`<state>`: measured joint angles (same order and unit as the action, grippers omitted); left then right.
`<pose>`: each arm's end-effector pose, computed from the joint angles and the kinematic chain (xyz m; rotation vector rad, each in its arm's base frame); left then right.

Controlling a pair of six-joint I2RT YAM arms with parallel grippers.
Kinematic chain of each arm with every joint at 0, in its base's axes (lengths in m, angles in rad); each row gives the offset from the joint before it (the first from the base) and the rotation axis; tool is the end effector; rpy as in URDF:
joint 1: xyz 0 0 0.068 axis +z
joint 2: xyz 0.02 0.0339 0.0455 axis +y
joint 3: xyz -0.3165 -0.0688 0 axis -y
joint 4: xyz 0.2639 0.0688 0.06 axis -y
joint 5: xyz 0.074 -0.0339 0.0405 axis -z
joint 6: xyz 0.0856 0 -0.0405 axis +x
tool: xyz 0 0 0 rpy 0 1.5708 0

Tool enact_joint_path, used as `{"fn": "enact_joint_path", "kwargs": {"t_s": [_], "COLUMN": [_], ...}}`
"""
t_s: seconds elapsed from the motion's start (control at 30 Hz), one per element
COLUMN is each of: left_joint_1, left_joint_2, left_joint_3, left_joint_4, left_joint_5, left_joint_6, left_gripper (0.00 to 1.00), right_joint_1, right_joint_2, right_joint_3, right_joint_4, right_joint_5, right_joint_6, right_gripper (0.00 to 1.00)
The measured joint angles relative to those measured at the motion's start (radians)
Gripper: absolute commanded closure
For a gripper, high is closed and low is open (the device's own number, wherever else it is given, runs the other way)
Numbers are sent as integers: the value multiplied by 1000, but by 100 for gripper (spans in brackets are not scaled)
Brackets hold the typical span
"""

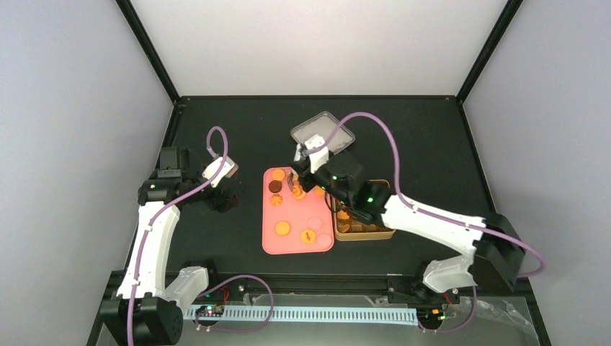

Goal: Pack the cookies
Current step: Pick up the fake cookies from the plate, then place the fake cookies in the empty pocket of the box.

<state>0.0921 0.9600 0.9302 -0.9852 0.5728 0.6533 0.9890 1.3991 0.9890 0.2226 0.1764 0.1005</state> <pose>0.1846 -0.0295 0.3009 0.8571 2.2469 -0.4083 0.2254 0.3154 0.3457 -0.6526 1.6767 0.6343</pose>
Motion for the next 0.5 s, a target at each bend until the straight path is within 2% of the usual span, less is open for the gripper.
{"fn": "enact_joint_path", "kwargs": {"t_s": [0.23, 0.5], "left_joint_1": [0, 0], "left_joint_2": [2, 3], "left_joint_3": [0, -3], "left_joint_4": [8, 27], "left_joint_5": [8, 35], "left_joint_6": [0, -6], "left_gripper": [18, 19], "right_joint_1": [0, -1], "right_joint_2": [-241, -542], "right_joint_3": [-124, -270], "right_joint_4": [-109, -331], "right_joint_5": [103, 257], "right_joint_6": [21, 91], "right_gripper": [95, 95]}}
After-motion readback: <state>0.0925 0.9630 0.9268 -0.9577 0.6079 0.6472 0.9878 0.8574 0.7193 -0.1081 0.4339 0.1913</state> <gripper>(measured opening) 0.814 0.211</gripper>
